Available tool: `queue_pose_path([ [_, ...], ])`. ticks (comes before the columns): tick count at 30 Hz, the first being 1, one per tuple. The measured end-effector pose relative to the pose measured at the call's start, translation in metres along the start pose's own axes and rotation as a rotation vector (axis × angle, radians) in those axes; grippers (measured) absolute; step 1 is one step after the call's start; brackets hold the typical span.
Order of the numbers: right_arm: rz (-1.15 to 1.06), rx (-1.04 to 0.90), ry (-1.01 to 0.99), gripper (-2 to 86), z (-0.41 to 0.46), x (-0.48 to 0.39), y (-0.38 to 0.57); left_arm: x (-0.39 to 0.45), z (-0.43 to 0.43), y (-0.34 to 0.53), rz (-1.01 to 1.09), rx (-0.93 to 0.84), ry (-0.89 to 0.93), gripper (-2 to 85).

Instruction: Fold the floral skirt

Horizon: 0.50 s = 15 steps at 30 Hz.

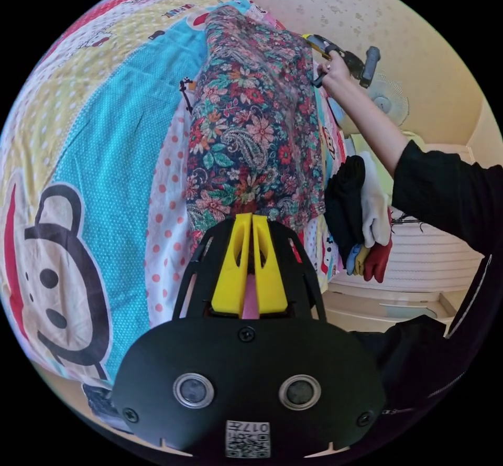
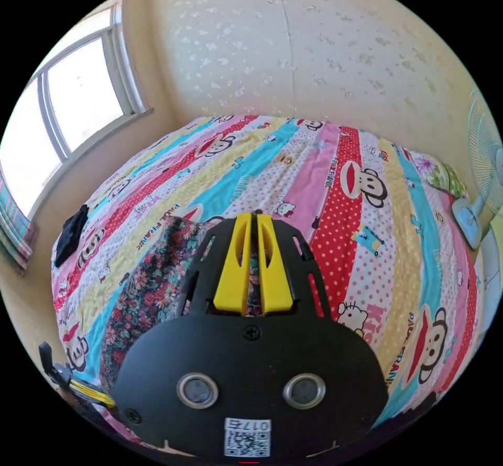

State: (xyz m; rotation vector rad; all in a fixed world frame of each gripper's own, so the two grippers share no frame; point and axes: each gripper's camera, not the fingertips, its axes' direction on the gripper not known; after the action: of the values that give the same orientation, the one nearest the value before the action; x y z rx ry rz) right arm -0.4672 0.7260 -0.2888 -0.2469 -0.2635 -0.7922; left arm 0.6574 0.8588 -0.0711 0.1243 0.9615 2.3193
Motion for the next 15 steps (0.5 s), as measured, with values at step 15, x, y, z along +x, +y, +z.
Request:
queue_pose_path([
  [15, 0.092, -0.052, -0.312, 6.8, -0.050, -0.010, 0.057, 0.044, -0.082, -0.032, 0.181, 0.250, -0.013, 1.9],
])
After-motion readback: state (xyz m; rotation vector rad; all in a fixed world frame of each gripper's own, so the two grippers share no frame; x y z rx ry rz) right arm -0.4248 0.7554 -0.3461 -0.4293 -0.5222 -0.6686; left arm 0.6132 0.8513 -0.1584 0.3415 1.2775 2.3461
